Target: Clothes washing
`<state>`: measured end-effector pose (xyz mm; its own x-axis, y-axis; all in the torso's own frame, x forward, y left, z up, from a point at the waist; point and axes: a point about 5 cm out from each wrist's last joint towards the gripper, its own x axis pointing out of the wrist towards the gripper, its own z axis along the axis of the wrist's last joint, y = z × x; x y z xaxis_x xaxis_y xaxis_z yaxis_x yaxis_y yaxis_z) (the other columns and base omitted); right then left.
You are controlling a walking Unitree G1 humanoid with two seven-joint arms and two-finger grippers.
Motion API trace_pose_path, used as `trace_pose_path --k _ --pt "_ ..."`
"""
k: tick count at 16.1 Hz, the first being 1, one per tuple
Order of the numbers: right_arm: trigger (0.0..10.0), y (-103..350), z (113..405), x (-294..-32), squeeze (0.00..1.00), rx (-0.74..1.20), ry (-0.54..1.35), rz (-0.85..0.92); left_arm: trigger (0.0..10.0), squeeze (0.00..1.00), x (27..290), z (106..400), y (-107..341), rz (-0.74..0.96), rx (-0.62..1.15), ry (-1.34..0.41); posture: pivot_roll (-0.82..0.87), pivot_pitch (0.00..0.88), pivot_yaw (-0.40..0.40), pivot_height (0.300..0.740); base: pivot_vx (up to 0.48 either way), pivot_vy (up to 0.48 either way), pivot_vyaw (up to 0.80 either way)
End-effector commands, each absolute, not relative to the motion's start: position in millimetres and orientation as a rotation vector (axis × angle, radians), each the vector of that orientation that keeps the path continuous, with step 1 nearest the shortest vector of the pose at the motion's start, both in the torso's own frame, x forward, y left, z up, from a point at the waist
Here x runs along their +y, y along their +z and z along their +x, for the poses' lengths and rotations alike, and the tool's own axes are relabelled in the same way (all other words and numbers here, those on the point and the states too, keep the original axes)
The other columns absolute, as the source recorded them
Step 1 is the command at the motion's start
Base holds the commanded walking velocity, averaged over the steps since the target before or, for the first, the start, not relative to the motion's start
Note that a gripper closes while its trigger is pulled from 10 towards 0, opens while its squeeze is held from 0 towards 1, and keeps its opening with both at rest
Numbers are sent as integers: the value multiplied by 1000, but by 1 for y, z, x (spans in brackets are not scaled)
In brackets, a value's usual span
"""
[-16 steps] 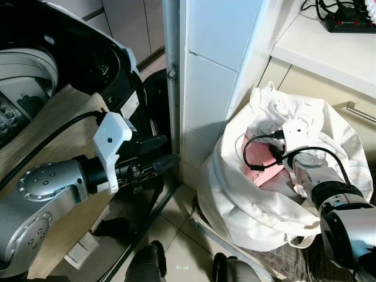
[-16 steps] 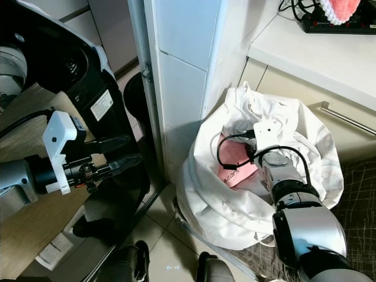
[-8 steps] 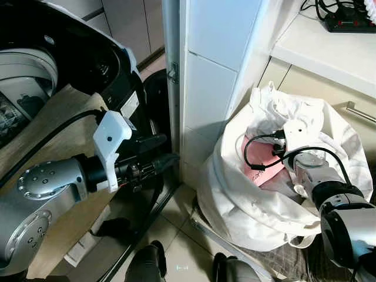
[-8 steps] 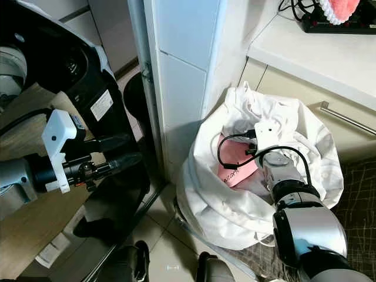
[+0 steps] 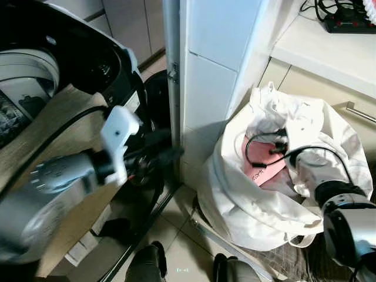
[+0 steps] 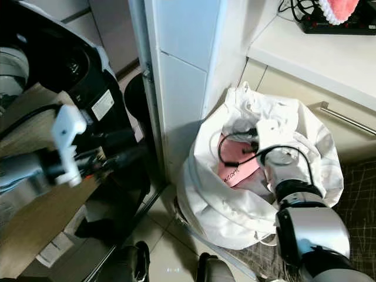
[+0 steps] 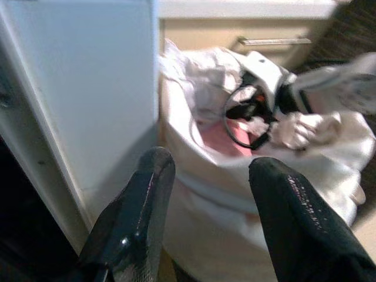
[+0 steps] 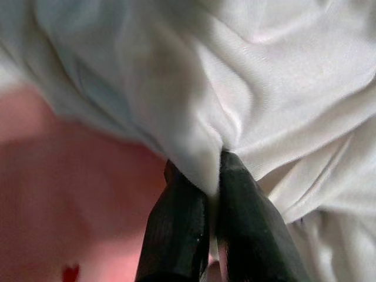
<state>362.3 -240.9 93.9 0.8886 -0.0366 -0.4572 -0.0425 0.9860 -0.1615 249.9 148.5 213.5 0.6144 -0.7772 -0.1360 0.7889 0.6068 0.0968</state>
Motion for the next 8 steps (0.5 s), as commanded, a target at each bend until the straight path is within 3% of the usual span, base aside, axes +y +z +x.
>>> trace_pose_path --k 1,4,8 --pt "0 108 368 -244 0 412 12 -153 10000 0 147 253 213 172 70 -894 107 130 11 740 0 0 0" --pt "0 147 373 -246 0 260 154 -192 10000 0 132 265 213 150 12 -907 23 100 20 740 0 0 0" --pt "0 229 325 -230 0 70 530 27 10000 0 110 277 218 112 -78 -922 -41 82 27 740 0 0 0"
